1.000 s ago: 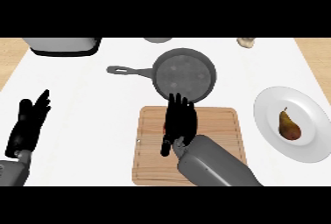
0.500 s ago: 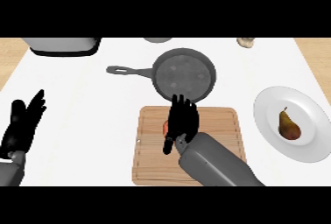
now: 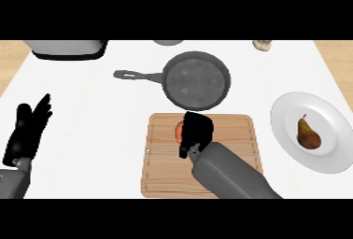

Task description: Pick the squash from the cutting board and place it in the pan

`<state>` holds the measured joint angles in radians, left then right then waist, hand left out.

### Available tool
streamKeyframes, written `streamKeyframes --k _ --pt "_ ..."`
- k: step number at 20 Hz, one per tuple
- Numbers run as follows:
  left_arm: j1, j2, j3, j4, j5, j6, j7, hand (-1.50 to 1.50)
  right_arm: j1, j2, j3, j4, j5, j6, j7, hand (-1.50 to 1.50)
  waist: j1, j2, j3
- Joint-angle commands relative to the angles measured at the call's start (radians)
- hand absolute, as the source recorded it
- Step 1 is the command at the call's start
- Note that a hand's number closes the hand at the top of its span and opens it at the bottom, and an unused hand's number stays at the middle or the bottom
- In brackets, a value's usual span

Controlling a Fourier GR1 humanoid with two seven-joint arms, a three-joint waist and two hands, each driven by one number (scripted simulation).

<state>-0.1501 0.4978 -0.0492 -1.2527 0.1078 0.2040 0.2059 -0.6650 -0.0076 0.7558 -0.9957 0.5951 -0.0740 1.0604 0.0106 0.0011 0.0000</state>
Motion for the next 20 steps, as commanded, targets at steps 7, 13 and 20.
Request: streamKeyframes --k 7,13,20 --pt "0.015 -0.054 0.021 -0.022 -0.050 -0.008 0.016 0.00 -0.070 0.007 0.040 0.066 0.065 -0.022 0.073 1.50 0.003 0.000 0.000" --pt "0.058 0.003 0.050 -0.039 -0.035 -0.009 0.036 0.00 0.120 0.007 -0.065 0.023 0.120 -0.185 0.385 1.50 -0.060 -0.029 -0.002" --pt "0.087 -0.015 0.062 -0.023 -0.025 0.001 0.026 0.00 0.206 0.007 -0.126 -0.054 0.277 -0.301 0.425 1.50 -0.088 -0.041 -0.006"
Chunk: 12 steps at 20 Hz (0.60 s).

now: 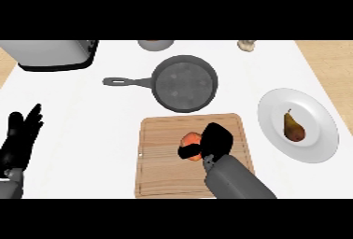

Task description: Pick the squash from the cutting board and place it in the pan

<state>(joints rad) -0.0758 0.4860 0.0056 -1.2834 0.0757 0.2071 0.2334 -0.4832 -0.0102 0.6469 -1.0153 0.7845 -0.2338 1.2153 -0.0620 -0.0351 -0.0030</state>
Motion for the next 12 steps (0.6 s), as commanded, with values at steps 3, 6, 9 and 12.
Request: streamKeyframes --k 3,6,9,12 --pt "0.030 0.004 0.008 0.009 -0.008 0.010 -0.008 0.00 -0.036 0.004 -0.012 -0.055 0.295 -0.131 0.271 1.50 -0.026 -0.014 -0.006" --pt "0.022 0.007 0.019 0.002 0.005 0.005 0.003 0.00 -0.106 0.009 -0.026 -0.121 0.455 -0.125 0.271 1.50 -0.028 -0.020 -0.004" --pt "0.027 0.014 0.019 0.000 0.007 -0.010 -0.010 0.00 -0.117 0.009 -0.041 -0.194 0.542 -0.057 0.271 1.50 -0.009 -0.011 -0.003" --pt "0.013 0.008 0.012 0.016 0.008 -0.025 -0.021 0.00 -0.124 0.009 -0.103 -0.268 0.605 0.002 0.272 1.50 -0.005 0.002 -0.002"
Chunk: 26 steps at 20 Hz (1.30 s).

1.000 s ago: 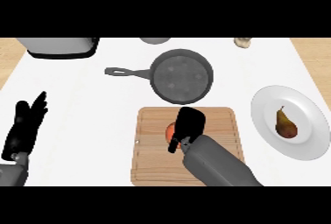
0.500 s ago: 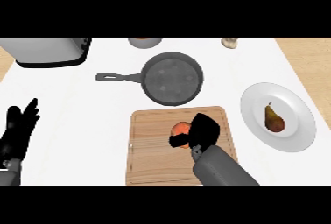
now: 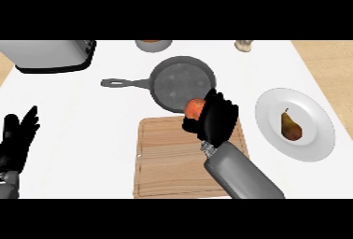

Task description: Pick the squash from the cutting board and place it in the pan

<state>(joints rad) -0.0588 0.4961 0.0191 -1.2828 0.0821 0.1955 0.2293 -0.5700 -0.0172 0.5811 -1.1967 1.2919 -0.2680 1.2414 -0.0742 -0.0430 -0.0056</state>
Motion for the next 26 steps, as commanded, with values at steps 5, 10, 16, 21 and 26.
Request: streamKeyframes --k 5,10,16,21,26 --pt "-0.017 -0.012 -0.012 -0.007 -0.006 -0.015 -0.022 0.00 -0.031 0.016 -0.134 -0.160 0.183 0.054 0.246 1.50 0.049 0.024 0.004" --pt "-0.078 -0.041 -0.043 0.005 -0.033 -0.003 -0.008 0.00 -0.115 0.016 -0.253 -0.129 0.182 0.028 0.246 1.50 0.075 0.044 0.004" --pt "-0.128 -0.031 -0.026 0.039 -0.032 -0.022 -0.029 0.00 -0.189 0.017 -0.362 0.023 0.151 -0.127 0.217 1.50 0.109 0.060 0.005" --pt "-0.109 -0.025 -0.025 0.019 -0.017 -0.050 -0.017 0.00 -0.191 0.017 -0.483 0.155 0.097 -0.231 0.134 1.50 0.125 0.062 0.007" --pt "-0.130 -0.033 -0.045 0.004 -0.029 -0.057 0.000 0.00 -0.222 0.017 -0.573 0.331 0.050 -0.375 0.044 1.50 0.146 0.069 0.008"
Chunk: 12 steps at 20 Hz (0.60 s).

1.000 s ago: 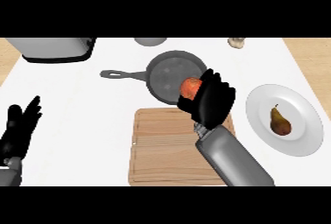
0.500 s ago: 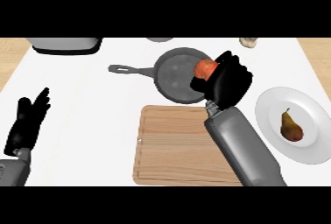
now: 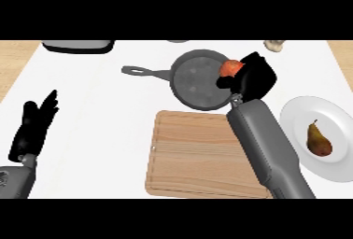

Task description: Pick the squash from the cutting board and place it in the pan

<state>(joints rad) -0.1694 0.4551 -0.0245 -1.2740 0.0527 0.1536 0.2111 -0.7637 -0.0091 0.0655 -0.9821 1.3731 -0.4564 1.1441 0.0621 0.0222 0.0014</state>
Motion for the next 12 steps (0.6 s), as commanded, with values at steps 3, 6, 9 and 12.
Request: streamKeyframes --k 3,6,9,12 --pt "-0.011 -0.003 0.001 0.015 -0.005 -0.006 0.002 0.00 -0.028 0.009 -0.109 0.210 -0.090 -0.289 0.046 1.50 0.020 0.011 0.001" --pt "-0.028 -0.013 -0.007 0.006 -0.018 0.005 -0.002 0.00 -0.081 0.009 -0.190 0.279 -0.148 -0.351 -0.042 1.50 0.030 0.018 0.002" --pt "-0.031 -0.031 -0.012 0.022 -0.022 0.010 -0.023 0.00 -0.097 0.009 -0.254 0.314 -0.237 -0.438 -0.146 -1.50 0.030 0.021 0.003" --pt "-0.053 0.004 -0.003 0.015 -0.011 -0.030 -0.010 0.00 -0.114 0.009 -0.274 0.382 -0.311 -0.492 -0.210 -1.50 0.056 0.027 0.004"
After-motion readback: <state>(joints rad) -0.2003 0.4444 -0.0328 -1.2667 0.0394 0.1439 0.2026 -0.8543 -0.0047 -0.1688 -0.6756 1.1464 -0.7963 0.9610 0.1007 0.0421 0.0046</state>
